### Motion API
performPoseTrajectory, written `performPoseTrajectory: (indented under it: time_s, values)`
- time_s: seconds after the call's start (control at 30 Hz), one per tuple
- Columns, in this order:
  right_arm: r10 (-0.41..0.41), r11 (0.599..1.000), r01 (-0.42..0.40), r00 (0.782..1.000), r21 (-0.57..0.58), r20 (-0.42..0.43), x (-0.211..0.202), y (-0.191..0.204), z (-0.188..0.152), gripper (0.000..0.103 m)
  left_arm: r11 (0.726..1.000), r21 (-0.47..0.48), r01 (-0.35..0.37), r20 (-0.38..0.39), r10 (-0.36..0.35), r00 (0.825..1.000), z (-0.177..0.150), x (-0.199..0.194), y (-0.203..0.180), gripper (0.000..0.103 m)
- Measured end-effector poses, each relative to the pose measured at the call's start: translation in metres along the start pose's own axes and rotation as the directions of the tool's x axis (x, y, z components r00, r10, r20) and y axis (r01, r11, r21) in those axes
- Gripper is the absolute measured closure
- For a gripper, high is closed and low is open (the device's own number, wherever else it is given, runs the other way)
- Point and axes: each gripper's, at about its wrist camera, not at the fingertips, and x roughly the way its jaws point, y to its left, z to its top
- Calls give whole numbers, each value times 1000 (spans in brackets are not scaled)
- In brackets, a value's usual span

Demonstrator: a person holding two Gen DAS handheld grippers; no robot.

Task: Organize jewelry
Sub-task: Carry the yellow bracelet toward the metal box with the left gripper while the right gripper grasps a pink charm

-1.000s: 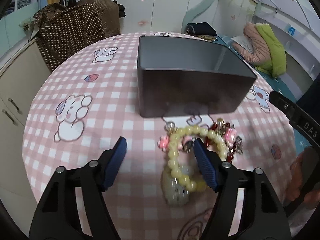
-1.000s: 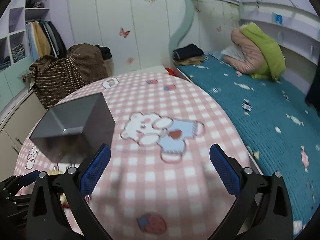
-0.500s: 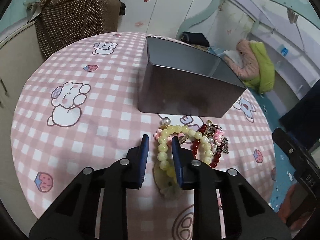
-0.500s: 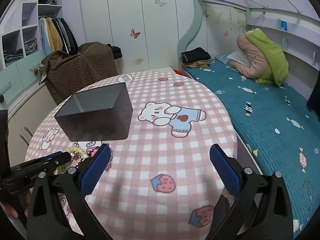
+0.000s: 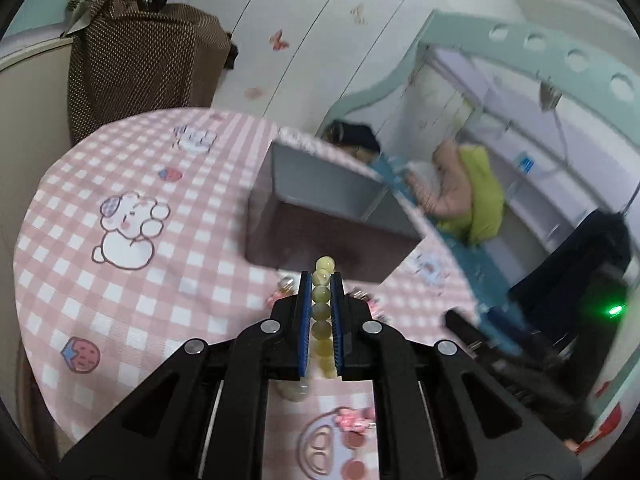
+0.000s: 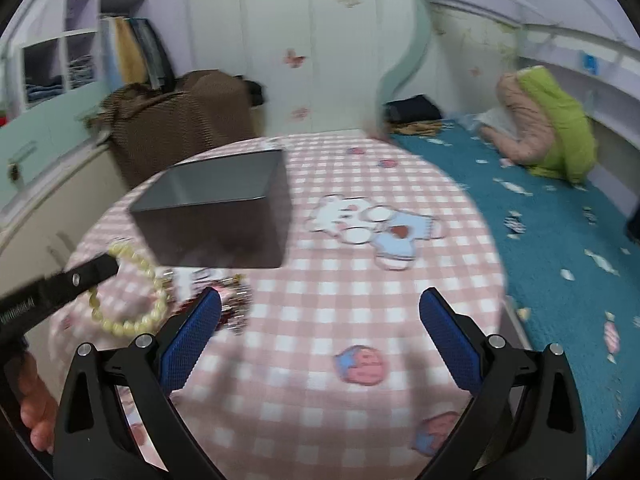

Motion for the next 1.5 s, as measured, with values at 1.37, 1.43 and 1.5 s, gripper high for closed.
performPoseTrajectory:
  time_s: [1.37,1.43,1.5]
  values:
    - [239,954,-240,971,-178,-26,-4,48,-32,81,976,108,-192,84,183,979,-44,-62,-20,94]
    - [241,956,-240,970,-170,-18,-5,45,-30,81,975,112,-191,89,182,979,-42,-62,-23,94]
    - [232,960,-229,973,-162,-6,-6,43,-28,81,979,111,-172,88,163,983,-38,-62,-25,94]
